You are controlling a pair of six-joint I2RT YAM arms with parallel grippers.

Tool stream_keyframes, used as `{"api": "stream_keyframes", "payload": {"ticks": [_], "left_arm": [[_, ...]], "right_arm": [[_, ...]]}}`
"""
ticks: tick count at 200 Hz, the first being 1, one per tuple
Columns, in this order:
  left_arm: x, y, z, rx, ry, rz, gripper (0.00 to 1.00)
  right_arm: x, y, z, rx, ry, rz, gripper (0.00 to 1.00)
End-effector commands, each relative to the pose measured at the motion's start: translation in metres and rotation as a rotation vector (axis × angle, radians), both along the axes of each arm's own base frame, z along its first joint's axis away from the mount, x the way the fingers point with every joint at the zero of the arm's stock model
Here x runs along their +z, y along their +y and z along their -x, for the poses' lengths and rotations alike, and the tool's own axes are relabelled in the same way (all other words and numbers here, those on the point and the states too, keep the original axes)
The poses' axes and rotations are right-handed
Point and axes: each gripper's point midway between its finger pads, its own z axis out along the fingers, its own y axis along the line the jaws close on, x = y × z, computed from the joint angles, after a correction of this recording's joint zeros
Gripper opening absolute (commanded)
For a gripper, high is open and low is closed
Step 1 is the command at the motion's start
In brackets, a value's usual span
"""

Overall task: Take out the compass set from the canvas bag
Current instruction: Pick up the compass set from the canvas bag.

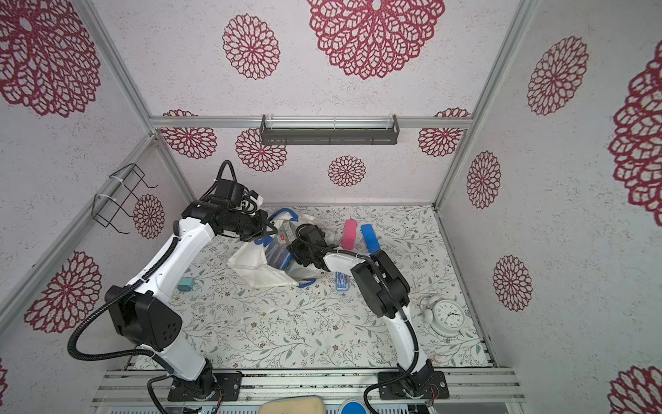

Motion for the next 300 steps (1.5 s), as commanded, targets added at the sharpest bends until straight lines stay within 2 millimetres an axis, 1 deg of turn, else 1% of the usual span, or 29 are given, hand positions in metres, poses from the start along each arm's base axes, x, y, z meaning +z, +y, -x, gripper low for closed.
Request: {"api": "stream_keyframes", "payload": {"ticks": [1, 12, 35, 56, 66, 76, 87, 100, 126, 149, 191, 229, 256, 276, 300], "left_arm": [[0.025, -0.011, 0.005, -0.048, -0.045, 0.057, 0.0], [0.025, -0.011, 0.005, -0.047, -0.047, 0.058, 0.0], [0.027, -0.011, 0.004, -0.043, -0.05, 0.059, 0.0], [0.027, -0.01, 0.005, -0.042, -0.05, 0.056, 0.0], [0.027, -0.01, 0.005, -0.039, -0.051, 0.055, 0.0], [0.027, -0.009, 0.006, -0.038, -0.05, 0.052, 0.0], [0.027, -0.009, 0.006, -0.037, -0.051, 0.049, 0.0], [0.028, -0.008, 0.007, -0.036, -0.053, 0.048, 0.0], [0.029, -0.007, 0.005, -0.031, -0.059, 0.045, 0.0], [0.031, -0.004, 0.002, -0.019, -0.067, 0.046, 0.0], [0.034, 0.005, -0.008, 0.007, -0.079, 0.054, 0.0], [0.032, 0.012, -0.015, 0.02, -0.08, 0.056, 0.0], [0.031, 0.014, -0.02, 0.025, -0.087, 0.062, 0.0], [0.032, 0.016, -0.025, 0.032, -0.094, 0.067, 0.0], [0.032, 0.019, -0.027, 0.036, -0.099, 0.073, 0.0]], "right_arm": [[0.05, 0.007, -0.013, 0.014, -0.123, -0.08, 0.36], [0.041, 0.008, -0.011, 0.021, -0.092, -0.08, 0.36], [0.005, 0.008, -0.001, 0.028, 0.011, -0.056, 0.36], [-0.018, 0.005, 0.006, 0.025, 0.063, -0.045, 0.37], [-0.023, 0.004, 0.008, 0.024, 0.071, -0.045, 0.36], [-0.027, 0.003, 0.008, 0.025, 0.075, -0.045, 0.34], [-0.028, 0.003, 0.008, 0.026, 0.077, -0.043, 0.31], [-0.025, 0.003, 0.008, 0.026, 0.069, -0.044, 0.27], [-0.011, 0.0, 0.006, 0.036, 0.028, -0.04, 0.19], [0.008, -0.003, 0.007, 0.054, -0.016, -0.03, 0.15], [0.054, -0.014, 0.014, 0.092, -0.106, -0.007, 0.13], [0.097, -0.028, 0.022, 0.145, -0.195, 0.026, 0.12], [0.124, -0.041, 0.026, 0.186, -0.252, 0.071, 0.12], [0.139, -0.055, 0.027, 0.212, -0.287, 0.098, 0.12], [0.159, -0.084, 0.027, 0.229, -0.344, 0.125, 0.11]]}}
